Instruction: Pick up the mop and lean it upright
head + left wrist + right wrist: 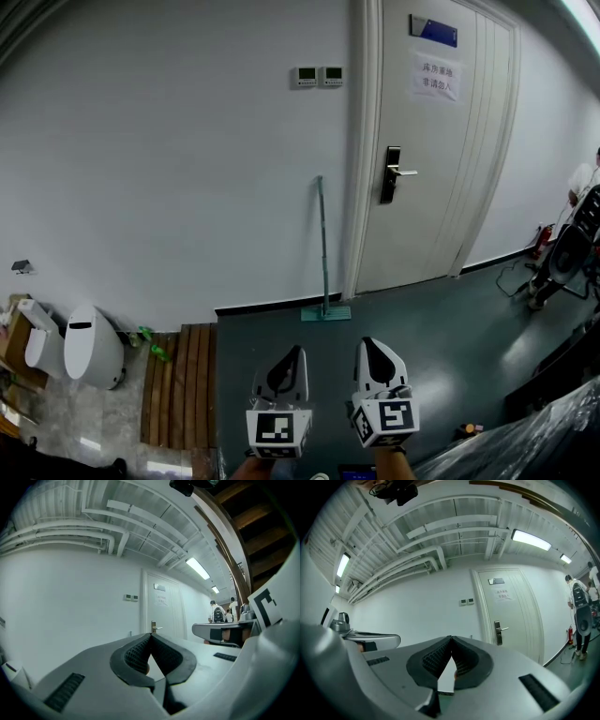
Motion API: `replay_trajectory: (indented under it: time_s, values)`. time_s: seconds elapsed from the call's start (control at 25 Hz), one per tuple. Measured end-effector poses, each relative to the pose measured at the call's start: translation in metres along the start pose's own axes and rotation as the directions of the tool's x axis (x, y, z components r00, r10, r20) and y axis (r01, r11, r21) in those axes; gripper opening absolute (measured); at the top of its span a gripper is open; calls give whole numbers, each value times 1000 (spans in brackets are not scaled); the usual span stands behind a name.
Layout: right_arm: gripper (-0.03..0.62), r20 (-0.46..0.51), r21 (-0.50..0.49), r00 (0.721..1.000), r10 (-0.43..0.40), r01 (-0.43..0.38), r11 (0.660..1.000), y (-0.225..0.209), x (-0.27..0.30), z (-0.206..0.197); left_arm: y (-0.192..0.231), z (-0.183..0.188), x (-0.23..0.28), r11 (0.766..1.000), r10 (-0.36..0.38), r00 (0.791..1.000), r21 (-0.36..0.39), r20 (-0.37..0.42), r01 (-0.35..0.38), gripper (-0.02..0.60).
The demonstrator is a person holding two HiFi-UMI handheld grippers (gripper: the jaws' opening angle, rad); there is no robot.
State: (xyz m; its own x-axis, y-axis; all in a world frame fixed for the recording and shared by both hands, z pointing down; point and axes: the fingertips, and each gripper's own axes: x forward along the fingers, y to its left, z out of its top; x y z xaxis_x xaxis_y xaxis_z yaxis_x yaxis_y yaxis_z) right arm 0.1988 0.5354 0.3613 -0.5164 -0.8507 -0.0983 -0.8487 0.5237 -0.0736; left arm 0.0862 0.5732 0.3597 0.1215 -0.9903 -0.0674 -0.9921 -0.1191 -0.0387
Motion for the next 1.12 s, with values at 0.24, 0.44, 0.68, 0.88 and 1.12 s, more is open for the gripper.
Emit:
replay_trajectory:
  time_s: [0.24, 0.44, 0.68, 0.88, 1.12]
  values:
    - [15, -8, -6, 1000, -15, 15, 1000, -4, 21, -4, 12, -6, 21, 1000, 4, 1000, 6, -17, -4, 14]
    - [15, 7, -17, 1000, -30, 30, 999, -5, 48, -8, 25, -14, 44, 999, -22, 1000, -27, -6, 22, 14]
    - [15, -6, -30, 999, -35, 35, 999, 1, 101, -13, 64, -15, 83, 998, -19, 1000, -52, -4, 18, 14]
    - [15, -14, -50, 998, -57, 57, 997, 7, 150, -14, 98, -9, 120, 997, -43, 999, -69, 23, 44, 14]
    - [17, -13, -60, 996, -86, 85, 995, 21, 209, -16, 145, -19, 161, 995, -74, 997, -61, -1, 74, 14]
